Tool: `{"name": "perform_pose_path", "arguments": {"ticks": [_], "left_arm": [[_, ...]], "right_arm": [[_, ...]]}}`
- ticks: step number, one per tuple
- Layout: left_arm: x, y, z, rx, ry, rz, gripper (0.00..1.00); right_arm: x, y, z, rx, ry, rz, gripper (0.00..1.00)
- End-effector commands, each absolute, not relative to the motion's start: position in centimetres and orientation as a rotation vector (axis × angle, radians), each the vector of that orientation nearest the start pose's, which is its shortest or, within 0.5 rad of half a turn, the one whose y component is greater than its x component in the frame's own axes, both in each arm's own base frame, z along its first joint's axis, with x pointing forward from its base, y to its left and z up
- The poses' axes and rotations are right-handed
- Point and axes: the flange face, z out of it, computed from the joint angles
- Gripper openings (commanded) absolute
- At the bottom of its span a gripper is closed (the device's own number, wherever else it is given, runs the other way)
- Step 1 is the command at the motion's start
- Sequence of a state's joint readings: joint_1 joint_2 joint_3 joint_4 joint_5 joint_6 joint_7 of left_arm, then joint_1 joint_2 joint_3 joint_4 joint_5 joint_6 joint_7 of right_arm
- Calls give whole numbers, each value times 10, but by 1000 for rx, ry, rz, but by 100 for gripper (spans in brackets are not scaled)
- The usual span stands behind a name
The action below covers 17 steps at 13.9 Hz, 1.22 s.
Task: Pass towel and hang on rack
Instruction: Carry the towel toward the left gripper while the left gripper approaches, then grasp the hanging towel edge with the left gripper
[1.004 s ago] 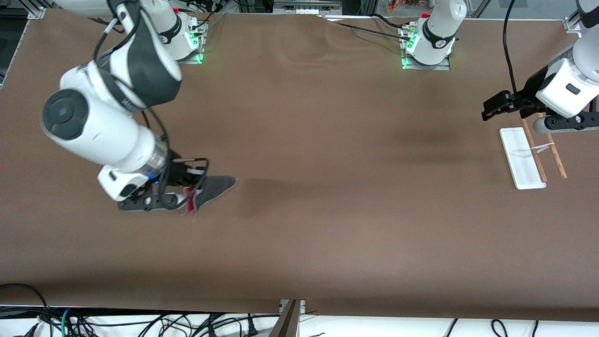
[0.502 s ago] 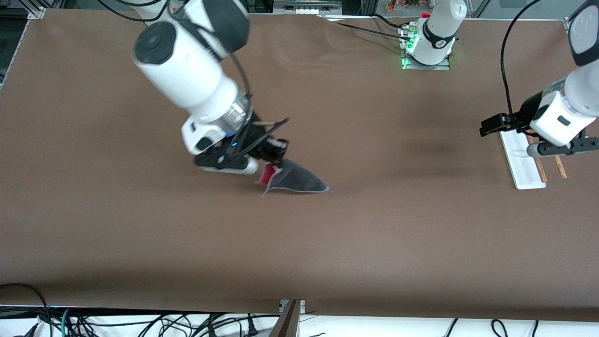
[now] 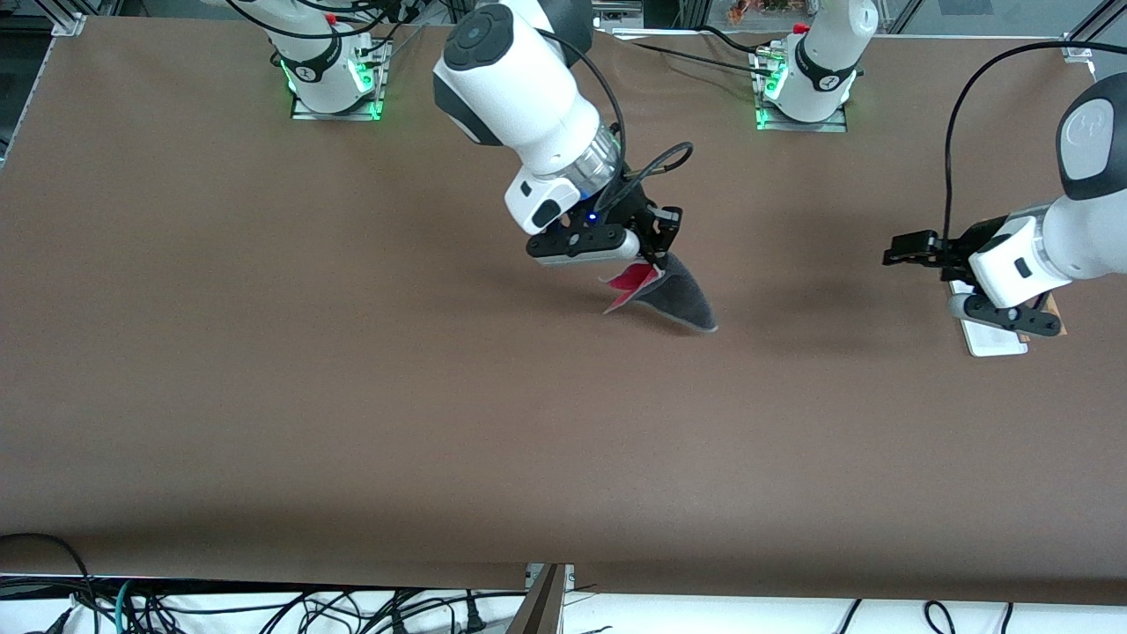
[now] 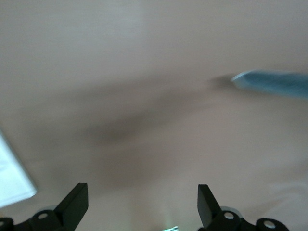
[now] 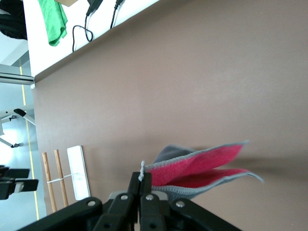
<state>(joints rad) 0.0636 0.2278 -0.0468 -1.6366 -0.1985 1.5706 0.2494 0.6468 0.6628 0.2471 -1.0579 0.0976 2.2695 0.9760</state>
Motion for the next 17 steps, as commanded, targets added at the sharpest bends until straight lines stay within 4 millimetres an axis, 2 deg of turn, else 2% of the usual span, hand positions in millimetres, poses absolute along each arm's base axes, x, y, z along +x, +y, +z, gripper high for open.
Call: {"name": "perform_pose_path", "arguments": {"ticks": [1, 2, 5, 7, 10, 12, 17], "left_arm": [[613, -23, 432, -3422, 566, 365, 100], [611, -26, 413, -3421, 654, 289, 100], [587, -57, 348, -3457, 885, 48, 100], [579, -85, 327, -3429, 1061, -90, 100], [577, -153, 329, -3335, 1289, -251, 100], [569, -196, 329, -3292, 1393, -287, 100], [555, -231, 322, -3263, 1508, -243, 100]], "right_arm": [[538, 563, 530, -2514, 313, -216, 0], [538, 563, 531, -2512, 313, -218, 0], [538, 564, 533, -2507, 309, -220, 0], [537, 564, 534, -2506, 307, -222, 0], [537, 564, 535, -2505, 305, -222, 0], [537, 564, 535, -2505, 305, -222, 0], [537, 565, 536, -2500, 299, -227, 0]]}}
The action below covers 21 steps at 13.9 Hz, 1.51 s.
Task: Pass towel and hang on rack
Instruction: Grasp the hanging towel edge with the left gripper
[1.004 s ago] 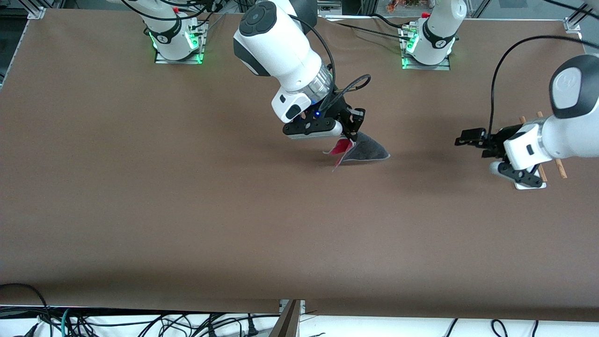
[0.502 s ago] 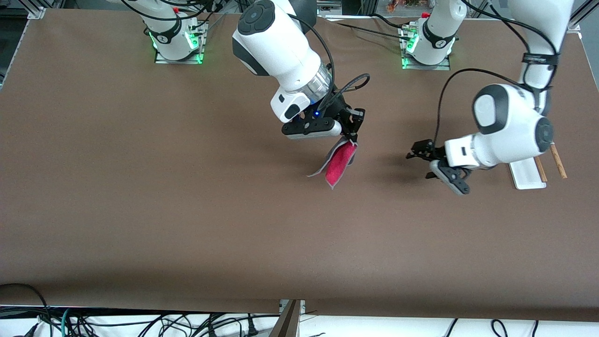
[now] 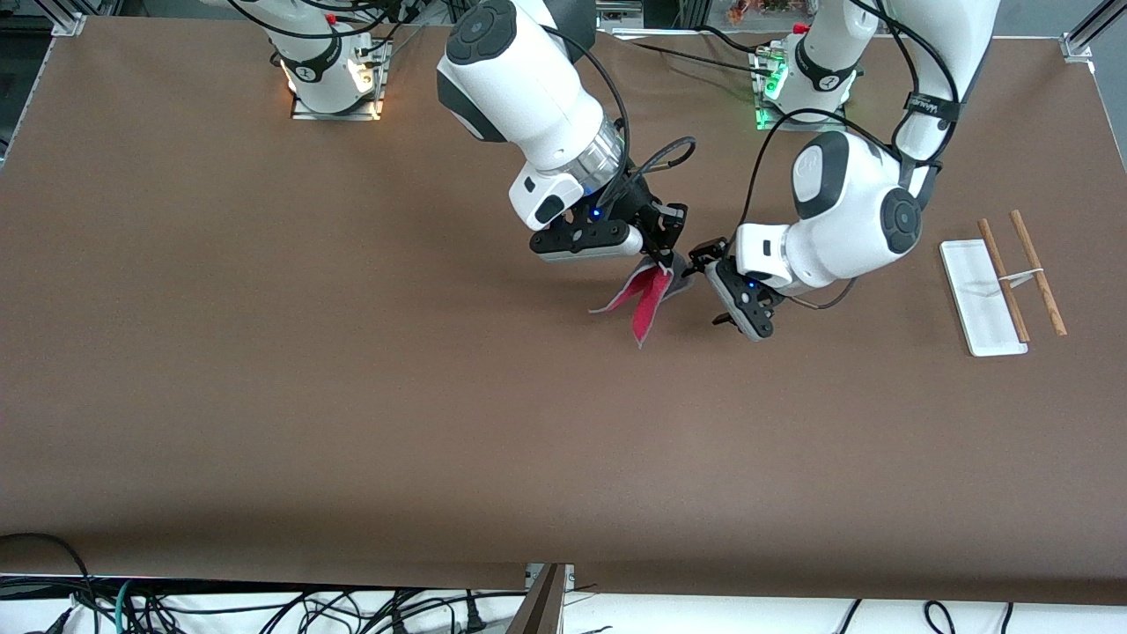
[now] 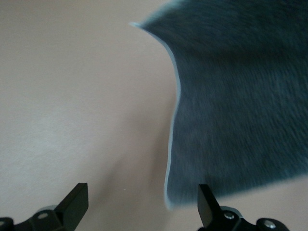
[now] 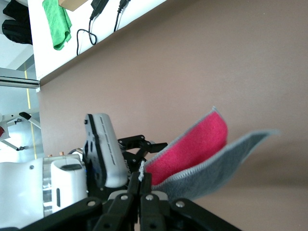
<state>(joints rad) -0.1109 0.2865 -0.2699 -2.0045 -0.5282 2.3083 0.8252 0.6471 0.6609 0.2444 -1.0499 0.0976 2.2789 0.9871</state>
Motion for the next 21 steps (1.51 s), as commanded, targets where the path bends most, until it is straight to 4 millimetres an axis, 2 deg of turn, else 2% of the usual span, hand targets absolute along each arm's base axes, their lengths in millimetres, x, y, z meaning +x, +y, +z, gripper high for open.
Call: {"name": "perform_pose_path", "arguments": {"ticks": [1, 5, 7, 11, 19, 20, 21], "left_arm": [[556, -231, 320, -3256, 1516, -240, 100], [555, -227, 319, -3213, 1593, -253, 100], [549, -241, 322, -3199, 1647, -240, 100], [544, -243, 318, -3197, 1656, -219, 100], [553, -245, 322, -3217, 1623, -260, 99], [557, -247, 320, -3219, 1626, -265, 92], [560, -248, 322, -3219, 1627, -277, 80]], "right_arm": [[537, 565, 536, -2499, 299, -228, 0], [537, 565, 536, -2499, 297, -229, 0], [537, 565, 536, -2499, 295, -229, 0], [538, 564, 538, -2492, 293, -238, 0], [538, 564, 538, -2487, 295, -240, 0], [538, 564, 538, -2488, 294, -242, 0], [538, 564, 538, -2487, 295, -240, 0]]}}
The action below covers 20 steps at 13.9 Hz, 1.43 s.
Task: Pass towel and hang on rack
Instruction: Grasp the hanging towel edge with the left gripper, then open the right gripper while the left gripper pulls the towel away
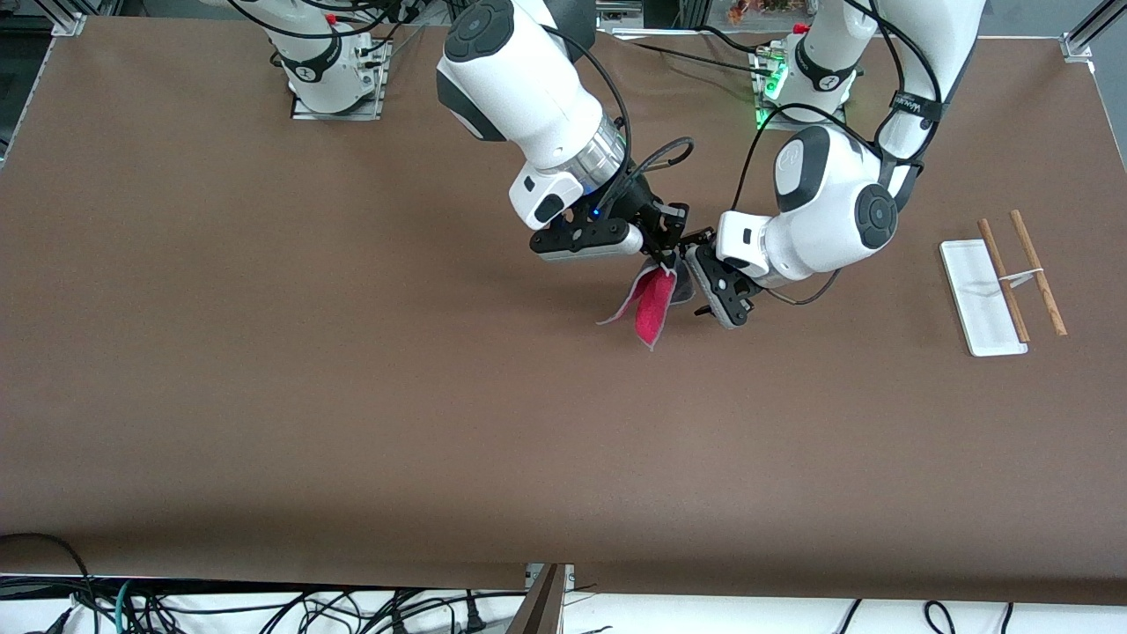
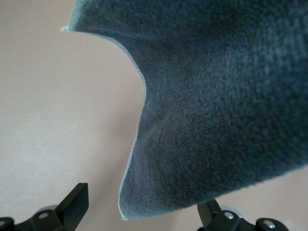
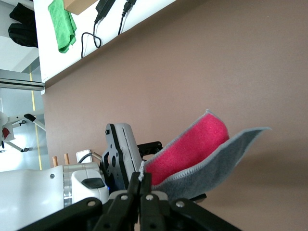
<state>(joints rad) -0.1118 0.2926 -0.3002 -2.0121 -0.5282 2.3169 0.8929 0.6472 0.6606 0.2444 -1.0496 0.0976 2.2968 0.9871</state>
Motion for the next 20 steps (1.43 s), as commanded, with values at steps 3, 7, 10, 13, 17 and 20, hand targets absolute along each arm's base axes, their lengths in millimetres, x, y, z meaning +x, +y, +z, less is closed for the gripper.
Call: {"name": "perform_pose_path", "arguments": {"ticks": [3, 7, 10, 13, 17, 20], "left_arm": [[561, -247, 323, -3205, 1646, -285, 25], [561, -246, 322, -3206, 1643, -280, 0], [563, -240, 322, -3205, 1636, -278, 0], [567, -229, 323, -3223, 1607, -274, 0], [571, -205, 327, -3262, 1567, -228, 0], [572, -183, 338, -3296, 1539, -182, 0]], "right_arm": [[538, 564, 538, -2486, 296, -239, 0], [538, 564, 538, -2487, 294, -239, 0], [538, 564, 538, -2487, 295, -240, 0], [538, 564, 539, -2489, 290, -241, 0], [539, 563, 538, -2492, 288, -246, 100], [543, 558, 539, -2501, 279, -255, 100]]}}
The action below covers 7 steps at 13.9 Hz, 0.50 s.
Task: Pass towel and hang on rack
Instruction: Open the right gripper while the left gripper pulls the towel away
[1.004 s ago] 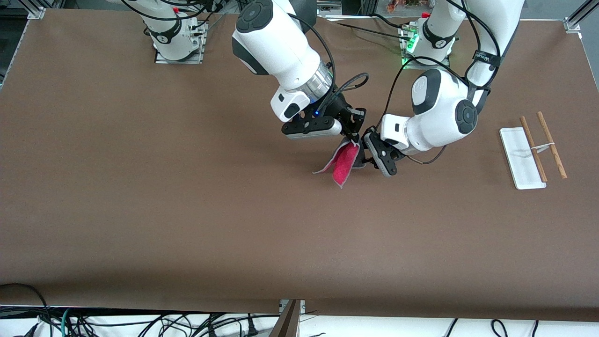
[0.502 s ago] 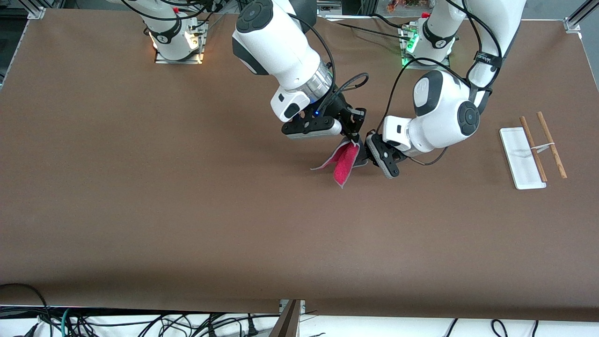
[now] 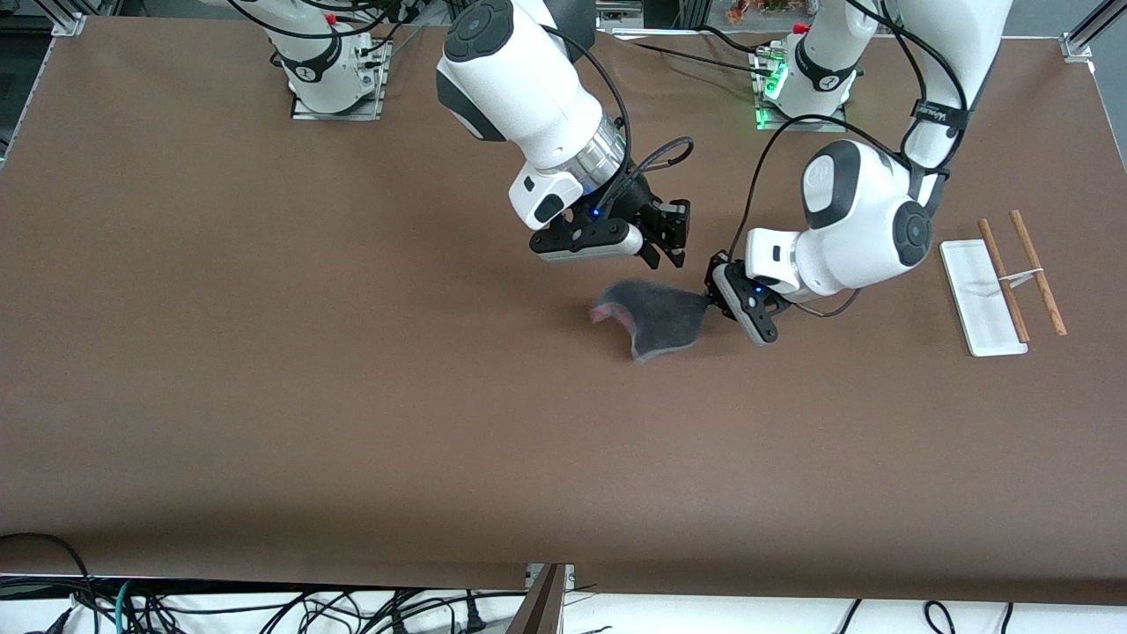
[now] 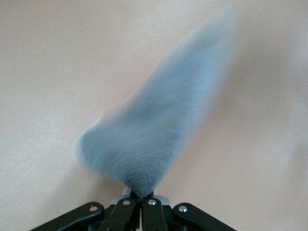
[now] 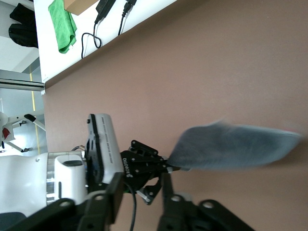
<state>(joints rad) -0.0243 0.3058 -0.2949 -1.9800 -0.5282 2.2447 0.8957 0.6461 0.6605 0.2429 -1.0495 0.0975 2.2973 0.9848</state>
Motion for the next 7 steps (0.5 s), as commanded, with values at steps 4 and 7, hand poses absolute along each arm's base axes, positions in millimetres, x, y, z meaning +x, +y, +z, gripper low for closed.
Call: {"name": "perform_pose_path", "arguments": {"ticks": [4, 7], "left_arm": [[573, -90, 338, -3428, 1360, 16, 0], [575, -3, 359, -3472, 1262, 196, 0]], "right_arm": [[560, 533, 530, -2639, 153, -331, 100], [584, 492, 525, -2797, 39, -382, 100]]}}
